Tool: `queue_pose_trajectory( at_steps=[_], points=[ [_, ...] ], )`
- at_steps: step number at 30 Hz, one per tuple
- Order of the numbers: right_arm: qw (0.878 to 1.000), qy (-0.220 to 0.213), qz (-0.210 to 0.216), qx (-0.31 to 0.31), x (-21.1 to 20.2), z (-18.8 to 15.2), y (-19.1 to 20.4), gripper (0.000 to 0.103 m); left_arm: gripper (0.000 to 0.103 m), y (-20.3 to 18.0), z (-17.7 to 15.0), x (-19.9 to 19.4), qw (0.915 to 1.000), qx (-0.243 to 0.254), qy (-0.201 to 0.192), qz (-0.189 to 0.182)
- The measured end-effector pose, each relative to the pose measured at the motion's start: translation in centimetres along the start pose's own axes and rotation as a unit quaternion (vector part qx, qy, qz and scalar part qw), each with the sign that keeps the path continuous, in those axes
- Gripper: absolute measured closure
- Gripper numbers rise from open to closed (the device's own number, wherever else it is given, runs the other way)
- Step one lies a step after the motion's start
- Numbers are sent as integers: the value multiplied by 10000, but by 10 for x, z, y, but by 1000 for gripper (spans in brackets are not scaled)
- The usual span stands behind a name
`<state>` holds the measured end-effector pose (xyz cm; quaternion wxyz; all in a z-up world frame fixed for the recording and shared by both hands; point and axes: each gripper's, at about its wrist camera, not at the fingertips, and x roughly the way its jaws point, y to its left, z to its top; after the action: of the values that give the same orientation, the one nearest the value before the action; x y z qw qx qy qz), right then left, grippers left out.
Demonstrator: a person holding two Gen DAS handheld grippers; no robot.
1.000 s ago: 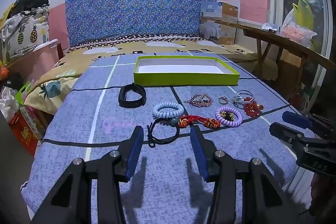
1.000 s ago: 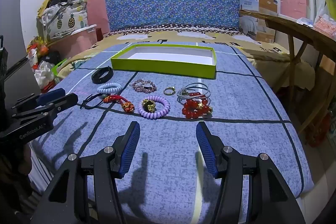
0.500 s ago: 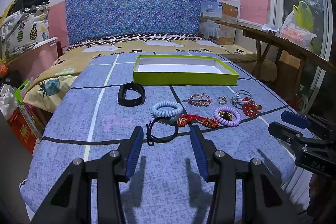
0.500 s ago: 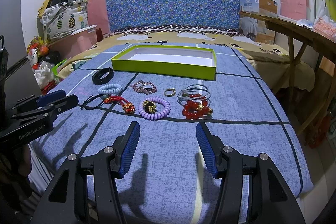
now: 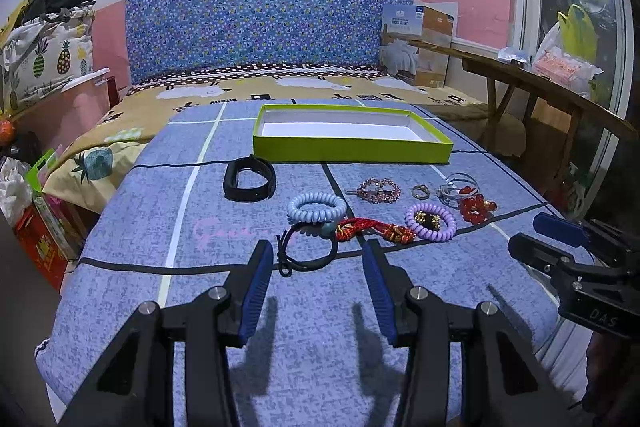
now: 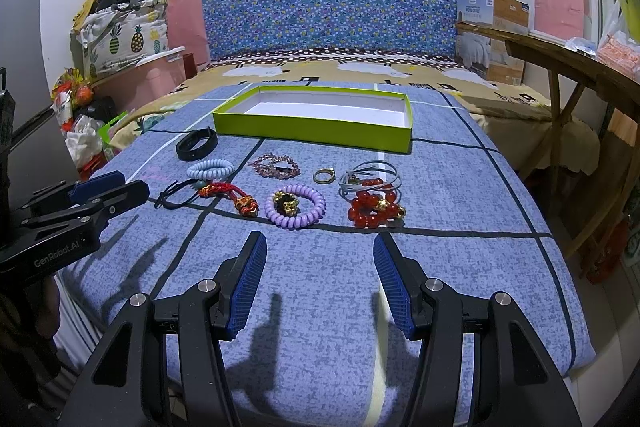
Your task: Organize jewelry
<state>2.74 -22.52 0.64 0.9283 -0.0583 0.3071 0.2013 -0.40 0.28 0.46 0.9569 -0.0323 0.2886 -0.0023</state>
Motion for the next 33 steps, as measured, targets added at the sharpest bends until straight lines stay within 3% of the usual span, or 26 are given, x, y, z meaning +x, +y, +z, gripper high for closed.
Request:
queue_pose_trajectory(
  at_steps=[33],
  points=[
    [10000,-1,-6,-5,-1,2,2,47,54,-2,1,2,10000,-41,29,-83]
  ],
)
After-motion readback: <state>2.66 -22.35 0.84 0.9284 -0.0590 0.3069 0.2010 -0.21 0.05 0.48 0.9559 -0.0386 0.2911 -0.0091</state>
